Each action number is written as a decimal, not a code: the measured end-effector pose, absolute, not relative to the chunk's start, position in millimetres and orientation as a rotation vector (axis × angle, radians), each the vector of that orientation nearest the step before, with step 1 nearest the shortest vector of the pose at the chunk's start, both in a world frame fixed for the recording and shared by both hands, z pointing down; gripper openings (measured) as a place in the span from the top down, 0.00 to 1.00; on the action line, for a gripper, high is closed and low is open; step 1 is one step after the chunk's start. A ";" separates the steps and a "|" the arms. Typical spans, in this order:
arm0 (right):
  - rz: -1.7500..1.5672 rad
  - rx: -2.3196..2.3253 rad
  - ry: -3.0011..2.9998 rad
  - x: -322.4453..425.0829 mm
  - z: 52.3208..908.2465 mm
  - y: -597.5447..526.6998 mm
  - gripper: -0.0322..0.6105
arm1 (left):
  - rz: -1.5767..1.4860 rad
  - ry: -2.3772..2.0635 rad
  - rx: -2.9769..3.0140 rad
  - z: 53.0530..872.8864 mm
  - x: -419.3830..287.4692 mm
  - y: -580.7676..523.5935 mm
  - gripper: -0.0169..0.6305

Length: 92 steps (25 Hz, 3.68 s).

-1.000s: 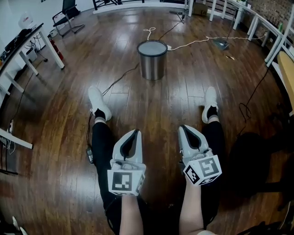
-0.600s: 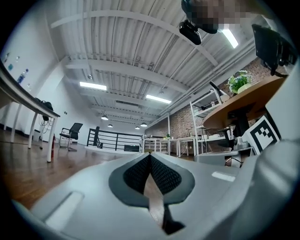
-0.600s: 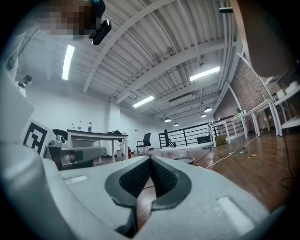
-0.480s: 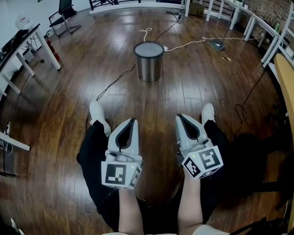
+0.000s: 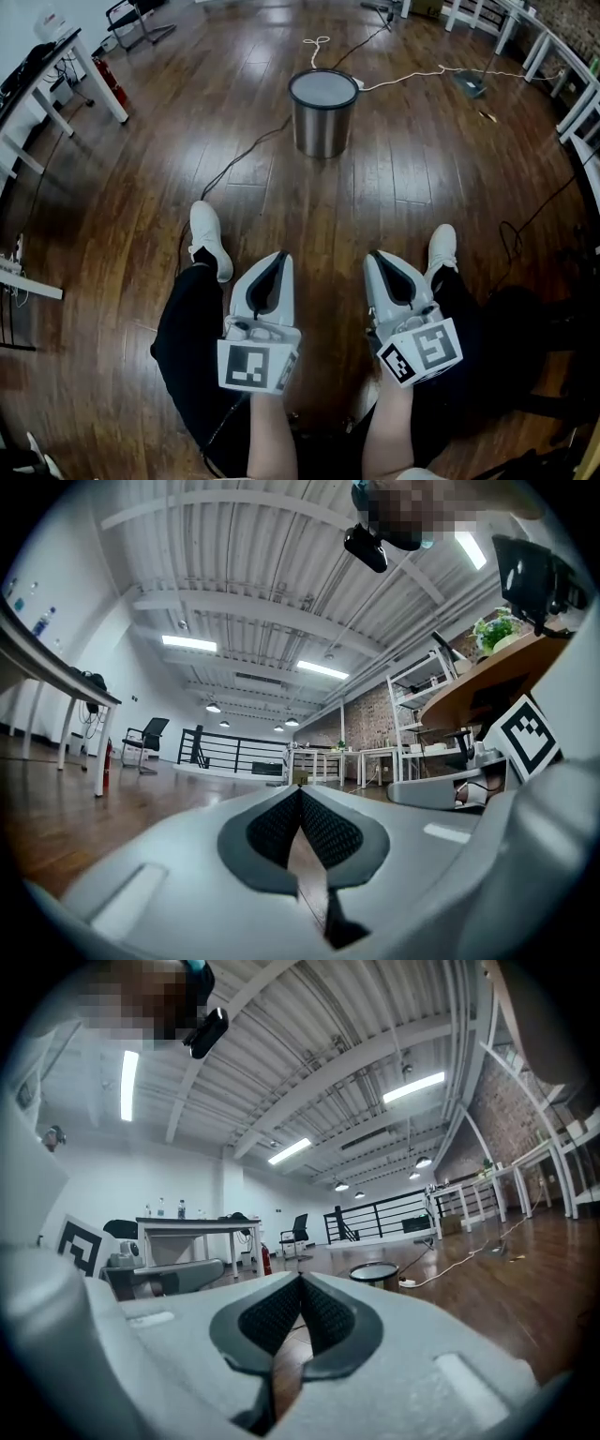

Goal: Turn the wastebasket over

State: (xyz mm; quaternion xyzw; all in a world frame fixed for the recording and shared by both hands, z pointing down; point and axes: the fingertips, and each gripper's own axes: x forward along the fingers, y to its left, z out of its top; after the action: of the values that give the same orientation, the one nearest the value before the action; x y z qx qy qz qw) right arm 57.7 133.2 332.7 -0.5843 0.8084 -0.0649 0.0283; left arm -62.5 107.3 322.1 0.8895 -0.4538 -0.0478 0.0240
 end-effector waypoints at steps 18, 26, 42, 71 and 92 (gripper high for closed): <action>-0.105 -1.720 2.541 90.7 279.9 -110.1 0.96 | -0.216 -1.403 2.844 270.9 -19.4 -126.2 0.95; -0.100 -1.788 2.527 141.1 280.1 -216.3 0.96 | -0.223 -1.386 2.830 275.1 14.6 -238.6 0.95; -0.057 -1.895 2.815 169.8 305.8 -395.2 0.82 | -0.069 -1.517 2.760 296.3 24.8 -417.9 0.83; -0.359 -1.645 3.575 36.9 547.7 -455.2 0.72 | 0.123 -1.665 2.327 458.6 -43.2 -460.7 0.58; -0.833 -1.515 2.871 99.2 454.6 -461.6 0.87 | -0.089 -1.715 2.339 400.8 -59.5 -459.5 0.63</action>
State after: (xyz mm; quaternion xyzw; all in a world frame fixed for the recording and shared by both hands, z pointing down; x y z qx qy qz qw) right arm 99.2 -461.6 454.6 -0.4494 0.8520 -0.2471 -0.1048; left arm -59.5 -459.5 400.8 0.8003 -0.5868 -0.0306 0.1198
